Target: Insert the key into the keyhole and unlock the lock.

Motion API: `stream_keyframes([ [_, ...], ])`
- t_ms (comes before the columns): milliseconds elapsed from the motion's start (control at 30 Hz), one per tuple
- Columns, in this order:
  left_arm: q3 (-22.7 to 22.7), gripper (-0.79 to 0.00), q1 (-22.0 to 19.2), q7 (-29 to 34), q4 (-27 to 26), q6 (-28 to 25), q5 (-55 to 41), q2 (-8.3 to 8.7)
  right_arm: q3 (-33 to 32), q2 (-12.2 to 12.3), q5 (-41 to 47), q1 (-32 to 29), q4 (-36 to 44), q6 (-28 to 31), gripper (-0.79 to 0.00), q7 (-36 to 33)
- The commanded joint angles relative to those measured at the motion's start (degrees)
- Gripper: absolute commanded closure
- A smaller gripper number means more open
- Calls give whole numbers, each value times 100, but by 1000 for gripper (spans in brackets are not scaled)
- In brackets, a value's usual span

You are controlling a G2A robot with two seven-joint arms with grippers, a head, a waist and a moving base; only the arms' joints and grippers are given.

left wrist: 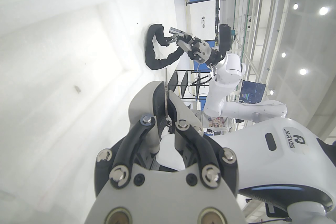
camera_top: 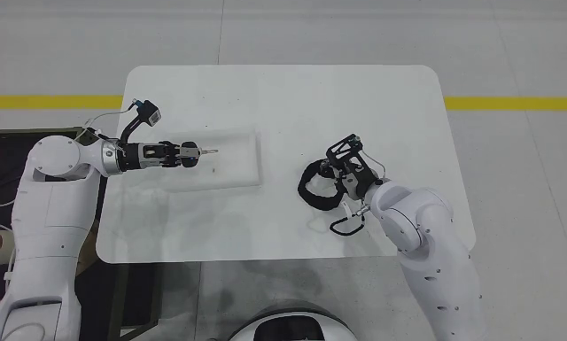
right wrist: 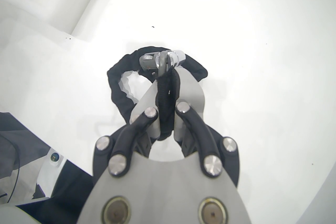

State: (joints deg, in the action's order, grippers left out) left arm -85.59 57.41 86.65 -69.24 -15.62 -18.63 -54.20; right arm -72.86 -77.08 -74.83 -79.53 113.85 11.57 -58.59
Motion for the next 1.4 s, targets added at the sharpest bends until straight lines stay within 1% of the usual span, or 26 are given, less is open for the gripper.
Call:
stream_keyframes([
  [0,0,0,0,0,0,0,0,0,0,0,2,0,0,0,0,0],
  [100,0,0,0,0,0,0,0,0,0,0,2,0,0,0,0,0],
  [133,0,0,0,0,0,0,0,0,0,0,2,0,0,0,-289,0],
  [167,0,0,0,0,0,0,0,0,12,-8,178,-157,59,-60,0,134],
  [200,-59,0,150,-184,-109,-4,-74,3,-21,-25,570,-344,187,-182,0,394],
  [233,-144,0,266,-248,-159,163,-436,0,-79,-26,766,-429,215,-210,0,493],
  [300,-268,0,378,-144,-250,336,-874,12,-202,-29,1072,-461,217,-285,0,595],
  [400,-338,0,447,-91,-162,629,-1482,5,-510,-67,2511,-426,231,-647,0,599],
  [467,-280,0,436,38,-60,945,-1942,-18,-719,-82,3571,-409,238,-728,0,560],
  [500,-239,0,422,94,-40,994,-2064,-29,-832,-84,4067,-402,219,-740,0,534],
  [600,-74,0,451,104,9,1160,-2652,-98,-1111,-83,5408,-358,33,-709,0,474],
  [667,75,0,446,135,-22,1300,-2865,-136,-1232,-82,6239,-291,-173,-643,0,417],
  [733,175,0,432,135,-146,1404,-2919,-139,-1321,-78,7053,-220,-329,-347,0,332],
  [767,173,0,417,135,-207,1432,-2903,-126,-1360,-73,7293,-208,-378,-238,0,289],
  [1000,173,0,417,135,-207,1432,-2903,-126,-1360,-73,7293,-208,-378,-238,0,289],
  [1033,113,0,534,-90,-296,1296,-2847,-122,-1343,-77,7377,-256,-359,-235,0,330],
  [1067,64,0,618,-172,-479,1099,-2879,-126,-1223,-104,7930,-396,-270,-160,0,475],
  [1100,87,0,718,-173,-591,1050,-3194,-157,-1106,-134,8564,-461,-298,-93,0,607],
  [1133,147,0,789,-217,-653,1051,-3504,-194,-1016,-156,9011,-468,-386,-50,0,731],
  [1233,451,0,901,-386,-916,632,-3827,-307,-592,-222,10003,-362,-704,39,0,845],
  [1333,749,0,975,-600,-1050,416,-4600,-451,-137,-308,11162,-224,-1090,-29,0,898],
  [1367,847,0,983,-620,-1074,384,-4667,-485,-12,-328,11378,-170,-1211,-92,0,881],
])
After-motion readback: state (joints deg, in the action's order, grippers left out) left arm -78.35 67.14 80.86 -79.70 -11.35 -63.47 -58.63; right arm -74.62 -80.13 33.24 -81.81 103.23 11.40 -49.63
